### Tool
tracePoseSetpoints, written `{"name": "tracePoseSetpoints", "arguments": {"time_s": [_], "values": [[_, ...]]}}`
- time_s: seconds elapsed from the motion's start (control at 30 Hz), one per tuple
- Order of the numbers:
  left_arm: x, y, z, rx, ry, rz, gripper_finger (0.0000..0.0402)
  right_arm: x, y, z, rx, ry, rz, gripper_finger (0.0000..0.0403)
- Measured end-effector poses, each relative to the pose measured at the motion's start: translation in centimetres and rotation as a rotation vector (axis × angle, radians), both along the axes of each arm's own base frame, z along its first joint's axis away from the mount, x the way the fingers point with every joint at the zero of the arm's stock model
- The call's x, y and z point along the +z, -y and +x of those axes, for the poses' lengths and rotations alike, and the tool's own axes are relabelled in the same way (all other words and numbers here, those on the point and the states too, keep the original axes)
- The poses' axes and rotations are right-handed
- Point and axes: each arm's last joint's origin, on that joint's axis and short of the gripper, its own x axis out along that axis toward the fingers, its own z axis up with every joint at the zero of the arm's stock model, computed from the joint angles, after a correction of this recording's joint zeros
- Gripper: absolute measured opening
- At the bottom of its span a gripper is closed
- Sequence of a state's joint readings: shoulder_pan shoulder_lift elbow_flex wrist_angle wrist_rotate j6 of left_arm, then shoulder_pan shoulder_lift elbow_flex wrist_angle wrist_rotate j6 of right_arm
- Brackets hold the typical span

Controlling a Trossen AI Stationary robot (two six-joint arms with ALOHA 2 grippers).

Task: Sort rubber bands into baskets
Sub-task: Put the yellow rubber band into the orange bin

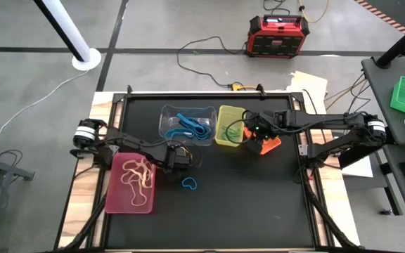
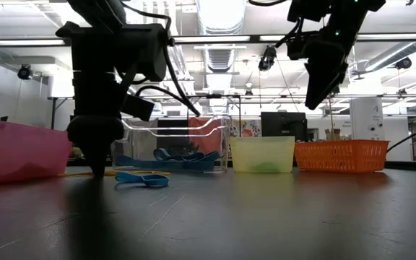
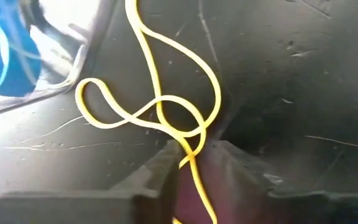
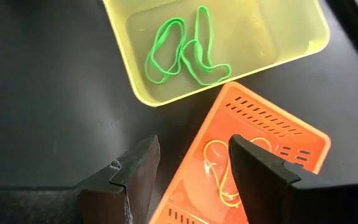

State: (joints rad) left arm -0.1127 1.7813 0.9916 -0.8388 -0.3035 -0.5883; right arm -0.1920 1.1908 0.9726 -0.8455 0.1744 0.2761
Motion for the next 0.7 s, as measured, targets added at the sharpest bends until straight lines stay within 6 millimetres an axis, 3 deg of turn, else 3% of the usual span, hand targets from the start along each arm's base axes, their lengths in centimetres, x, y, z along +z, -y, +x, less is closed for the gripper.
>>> {"name": "tracePoseSetpoints", "arguments": {"time_s": [0.1,0.17,0.37,0.57,0.7], "values": [[0.0,0.0,0.0,-0.001,0.005,-0.017,0.0029,0.0,-0.2,0.1,0.016,0.005,0.024,0.0190],[0.4,0.0,-0.1,-0.001,0.014,-0.022,0.0010,0.0,-0.5,0.2,0.049,0.010,0.034,0.0189],[4.6,2.1,-0.5,-0.078,0.184,-0.083,0.0001,-1.6,-3.2,1.6,0.325,0.148,0.056,0.0187],[8.7,4.4,-0.5,-0.225,0.470,-0.187,0.0000,-2.6,-6.5,3.8,0.538,0.494,-0.071,0.0187],[10.3,4.9,0.0,-0.286,0.627,-0.202,0.0000,-2.2,-7.7,5.5,0.572,0.652,-0.154,0.0187]]}}
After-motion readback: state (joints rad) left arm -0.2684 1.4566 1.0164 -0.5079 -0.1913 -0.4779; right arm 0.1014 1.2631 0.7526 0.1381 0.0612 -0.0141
